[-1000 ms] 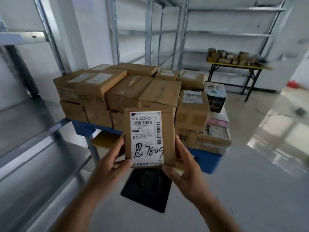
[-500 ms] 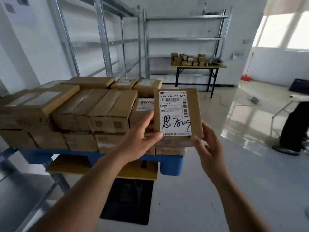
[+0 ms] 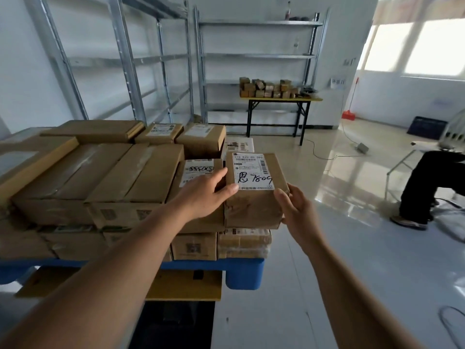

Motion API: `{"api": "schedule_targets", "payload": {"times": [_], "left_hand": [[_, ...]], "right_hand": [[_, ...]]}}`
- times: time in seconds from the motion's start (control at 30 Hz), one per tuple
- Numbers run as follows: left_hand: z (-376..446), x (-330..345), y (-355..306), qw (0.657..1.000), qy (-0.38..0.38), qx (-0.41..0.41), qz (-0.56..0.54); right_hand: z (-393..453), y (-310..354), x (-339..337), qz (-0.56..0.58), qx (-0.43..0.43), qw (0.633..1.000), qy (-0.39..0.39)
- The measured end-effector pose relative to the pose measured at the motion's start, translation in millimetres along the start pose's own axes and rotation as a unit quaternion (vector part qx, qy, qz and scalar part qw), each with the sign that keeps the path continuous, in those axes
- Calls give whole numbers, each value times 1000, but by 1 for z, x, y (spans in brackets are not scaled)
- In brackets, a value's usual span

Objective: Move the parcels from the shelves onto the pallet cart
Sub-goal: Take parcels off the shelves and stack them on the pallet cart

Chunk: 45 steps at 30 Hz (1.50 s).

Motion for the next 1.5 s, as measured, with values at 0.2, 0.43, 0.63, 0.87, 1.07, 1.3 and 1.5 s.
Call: {"api": "schedule_targets", "payload": {"times": [0.2, 0.43, 0.63, 0.87, 1.07, 1.3, 1.5], "left_hand": [[7, 2, 2, 996, -10, 22, 87], [5, 1, 3, 997, -17, 27, 76], [-4, 1, 0, 998, -19, 33, 55], [-4, -4, 0, 995, -52, 44, 67], [3, 0, 4, 994, -35, 40, 94], [2, 2, 4, 991, -35, 55, 119], [0, 2, 1, 992, -23, 52, 115]], "right_hand": [[18, -17, 12, -59, 31, 998, 16], [2, -19, 12, -102, 19, 995, 10], [-7, -25, 9, -111, 15, 994, -11], [6, -10, 13, -123, 8, 992, 9], [9, -13, 18, -151, 16, 988, 24], [5, -24, 21, -166, 13, 985, 42], [-1, -22, 27, -103, 38, 990, 85]]}}
Point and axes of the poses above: each hand's wrist, its own z-axis towards the middle knuckle, its own x-axis out of the palm, y = z × x, the point moved 10 cm from there along z, towards the middle knuckle, and after that the axes turned 11 degrees about x, right-handed, at the moved point
